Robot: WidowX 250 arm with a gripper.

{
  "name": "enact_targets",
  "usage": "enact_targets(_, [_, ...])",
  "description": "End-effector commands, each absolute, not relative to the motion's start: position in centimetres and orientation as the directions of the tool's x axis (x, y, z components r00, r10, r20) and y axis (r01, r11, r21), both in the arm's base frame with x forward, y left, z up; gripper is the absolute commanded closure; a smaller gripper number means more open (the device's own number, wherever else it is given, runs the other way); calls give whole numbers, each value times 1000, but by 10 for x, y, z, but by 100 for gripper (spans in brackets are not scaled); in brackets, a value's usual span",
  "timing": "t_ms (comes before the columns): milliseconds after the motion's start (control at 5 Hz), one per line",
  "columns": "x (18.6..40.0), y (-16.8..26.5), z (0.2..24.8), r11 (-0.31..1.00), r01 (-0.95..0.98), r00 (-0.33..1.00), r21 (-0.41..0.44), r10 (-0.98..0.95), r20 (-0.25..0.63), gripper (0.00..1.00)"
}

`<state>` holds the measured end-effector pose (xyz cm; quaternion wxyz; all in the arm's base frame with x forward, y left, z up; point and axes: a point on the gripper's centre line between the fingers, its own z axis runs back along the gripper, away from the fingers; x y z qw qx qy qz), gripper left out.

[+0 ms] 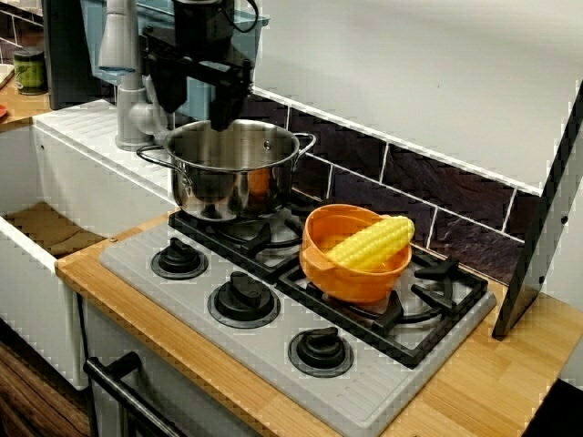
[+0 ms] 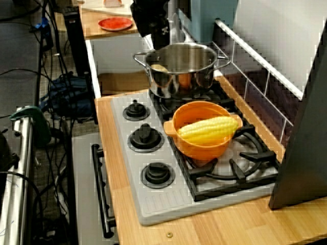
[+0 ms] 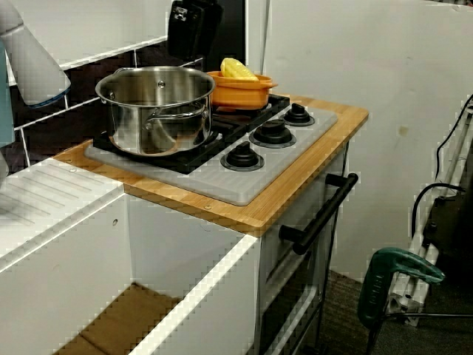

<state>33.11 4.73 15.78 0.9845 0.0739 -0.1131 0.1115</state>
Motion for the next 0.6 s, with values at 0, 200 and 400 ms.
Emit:
enact_targets(0, [338,88,174,964,-238,923,117,187,335,0])
enact_targets(200, [344,95,166,966,-233,922,111,183,341,0])
enact_targets(400, [356,89,161,976,-179,936,123,130,326,0])
